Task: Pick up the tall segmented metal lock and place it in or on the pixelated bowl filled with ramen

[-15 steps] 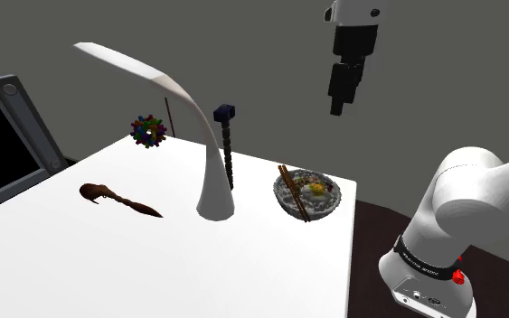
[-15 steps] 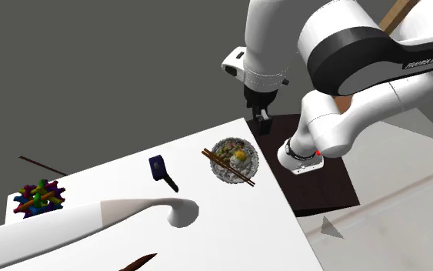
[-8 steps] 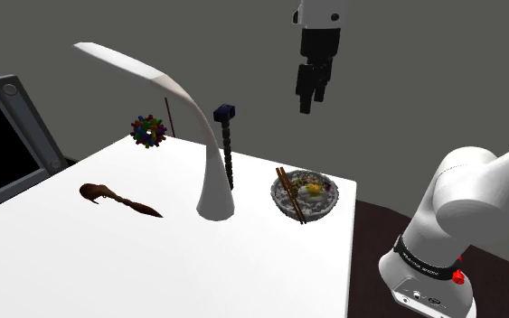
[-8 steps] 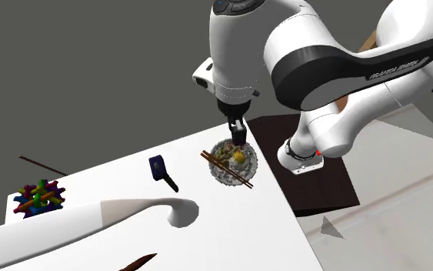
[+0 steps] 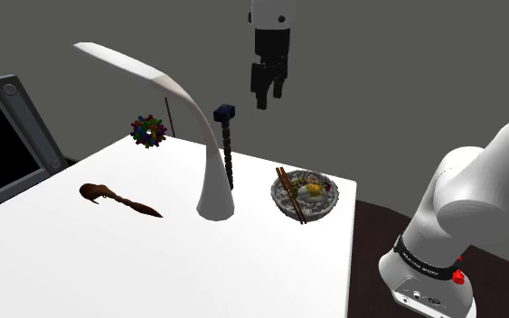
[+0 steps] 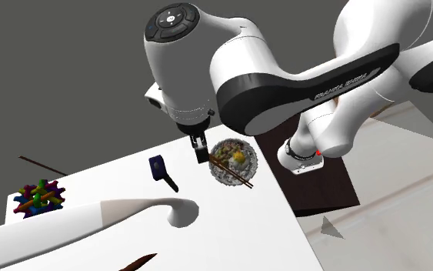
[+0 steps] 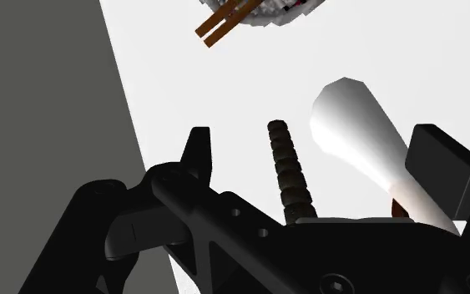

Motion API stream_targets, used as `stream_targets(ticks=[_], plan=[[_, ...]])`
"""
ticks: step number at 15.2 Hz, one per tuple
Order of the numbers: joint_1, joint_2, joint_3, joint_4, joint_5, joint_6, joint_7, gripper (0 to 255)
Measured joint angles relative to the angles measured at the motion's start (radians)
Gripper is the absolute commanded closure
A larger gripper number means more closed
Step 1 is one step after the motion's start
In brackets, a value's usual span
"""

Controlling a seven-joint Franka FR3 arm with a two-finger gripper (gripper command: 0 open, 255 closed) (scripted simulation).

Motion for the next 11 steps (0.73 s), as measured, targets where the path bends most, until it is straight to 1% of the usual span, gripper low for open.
stream_targets(ticks=[2, 4, 5, 7, 8, 9, 11], plan=[[-0.001, 0.07, 0.002, 0.073, -0.012, 0.005, -0.013, 0], [0.008, 0.151, 0.02, 0.14, -0.022, 0.025, -0.003, 0], [0.011, 0.195, 0.028, 0.19, -0.029, 0.021, 0.0, 0], [0.015, 0.255, 0.033, 0.248, -0.041, 0.03, -0.008, 0], [0.021, 0.298, 0.042, 0.304, -0.05, 0.019, 0.0, 0], [0.023, 0.324, 0.045, 0.333, -0.055, 0.018, -0.003, 0], [0.025, 0.346, 0.047, 0.341, -0.06, 0.035, -0.002, 0]])
